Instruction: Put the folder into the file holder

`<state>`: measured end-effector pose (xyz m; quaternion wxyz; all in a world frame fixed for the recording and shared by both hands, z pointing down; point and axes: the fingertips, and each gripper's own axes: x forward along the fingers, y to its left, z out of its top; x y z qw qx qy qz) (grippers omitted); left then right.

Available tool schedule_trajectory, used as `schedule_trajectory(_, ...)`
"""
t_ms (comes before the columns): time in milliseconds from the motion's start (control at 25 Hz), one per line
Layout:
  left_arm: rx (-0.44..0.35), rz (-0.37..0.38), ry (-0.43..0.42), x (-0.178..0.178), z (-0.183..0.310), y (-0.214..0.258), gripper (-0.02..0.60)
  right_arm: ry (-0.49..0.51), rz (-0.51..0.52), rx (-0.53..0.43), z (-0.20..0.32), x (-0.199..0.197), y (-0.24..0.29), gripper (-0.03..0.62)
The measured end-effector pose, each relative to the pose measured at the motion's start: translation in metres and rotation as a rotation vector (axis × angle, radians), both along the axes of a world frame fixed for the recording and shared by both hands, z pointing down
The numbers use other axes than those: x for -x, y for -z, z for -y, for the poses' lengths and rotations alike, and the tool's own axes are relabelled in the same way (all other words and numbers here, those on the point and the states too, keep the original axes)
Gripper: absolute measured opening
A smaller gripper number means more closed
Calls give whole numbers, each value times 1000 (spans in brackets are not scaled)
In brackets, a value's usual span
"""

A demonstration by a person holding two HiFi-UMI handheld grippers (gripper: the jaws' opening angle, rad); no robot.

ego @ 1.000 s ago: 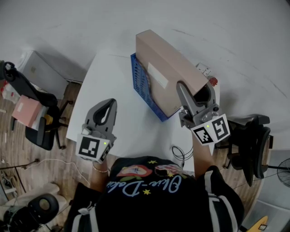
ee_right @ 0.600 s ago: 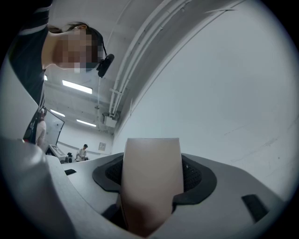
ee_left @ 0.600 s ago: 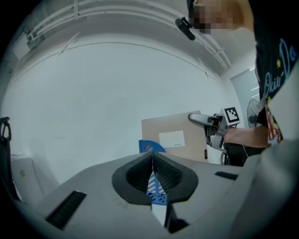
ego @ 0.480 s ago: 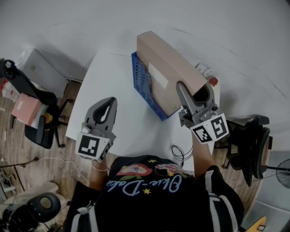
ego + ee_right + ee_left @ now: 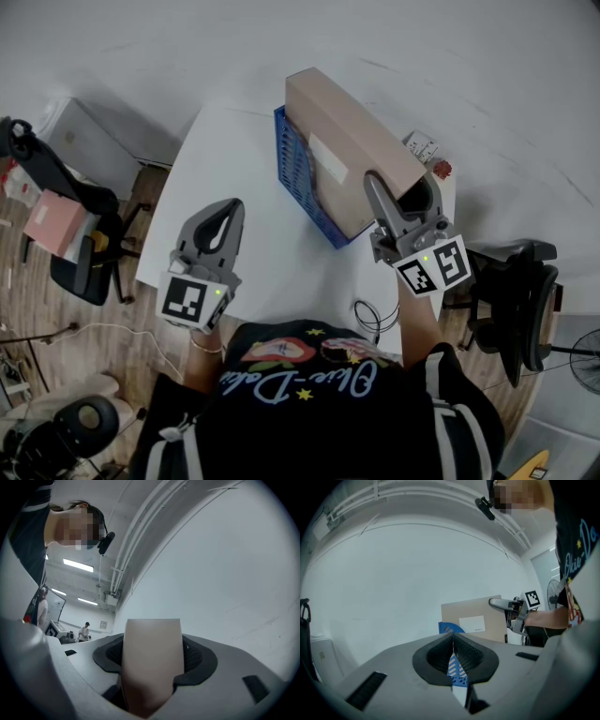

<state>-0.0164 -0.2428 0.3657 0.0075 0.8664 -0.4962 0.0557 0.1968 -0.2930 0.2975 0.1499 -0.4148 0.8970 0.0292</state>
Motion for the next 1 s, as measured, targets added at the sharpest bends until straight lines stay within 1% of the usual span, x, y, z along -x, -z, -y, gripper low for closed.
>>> schedule_trajectory(1000,-13,-10,-6,3,-3,1,5,-14,-56,48,-3,8,-29,273)
